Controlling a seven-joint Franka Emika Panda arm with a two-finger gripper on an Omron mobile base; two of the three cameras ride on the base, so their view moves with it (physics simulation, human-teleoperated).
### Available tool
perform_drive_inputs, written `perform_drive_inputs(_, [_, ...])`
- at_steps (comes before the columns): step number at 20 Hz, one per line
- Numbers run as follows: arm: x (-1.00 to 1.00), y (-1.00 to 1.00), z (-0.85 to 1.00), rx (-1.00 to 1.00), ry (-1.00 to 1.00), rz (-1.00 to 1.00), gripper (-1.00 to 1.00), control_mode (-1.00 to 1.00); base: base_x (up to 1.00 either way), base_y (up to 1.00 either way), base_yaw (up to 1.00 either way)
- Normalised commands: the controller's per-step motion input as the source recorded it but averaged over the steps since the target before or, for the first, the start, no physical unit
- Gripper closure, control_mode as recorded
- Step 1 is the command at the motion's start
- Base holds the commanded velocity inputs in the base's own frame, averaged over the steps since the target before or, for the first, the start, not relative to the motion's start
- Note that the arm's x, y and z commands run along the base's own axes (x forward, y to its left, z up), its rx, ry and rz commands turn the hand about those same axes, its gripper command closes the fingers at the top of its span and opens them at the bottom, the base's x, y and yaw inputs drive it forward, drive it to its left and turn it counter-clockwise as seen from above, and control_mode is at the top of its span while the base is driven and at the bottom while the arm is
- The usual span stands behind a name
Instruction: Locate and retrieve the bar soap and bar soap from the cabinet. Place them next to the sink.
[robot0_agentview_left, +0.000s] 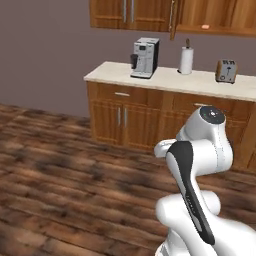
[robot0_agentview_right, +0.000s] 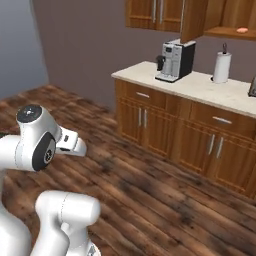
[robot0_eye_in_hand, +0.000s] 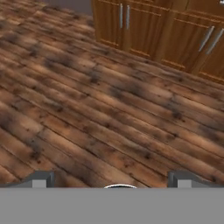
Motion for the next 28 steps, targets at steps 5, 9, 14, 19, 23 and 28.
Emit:
perform_drive_inputs(5, [0.00,0.00,0.00,0.00,0.00,0.00,-1.00,1.00,0.00,0.00,-0.50])
perform_drive_inputs(9, [0.00,0.00,0.00,0.00,0.00,0.00,-1.00,1.00,0.00,0.00,-0.50])
perform_drive_inputs(14, [0.00,0.00,0.00,0.00,0.00,0.00,-1.00,1.00,0.00,0.00,-0.49])
perform_drive_inputs(19, [0.00,0.00,0.00,0.00,0.00,0.00,-1.00,1.00,0.10,0.23,-0.37])
perform_drive_inputs(23, [0.00,0.00,0.00,0.00,0.00,0.00,-1.00,1.00,0.16,0.50,-0.23])
perform_drive_inputs(28, [0.00,0.00,0.00,0.00,0.00,0.00,-1.00,1.00,0.16,0.58,-0.04])
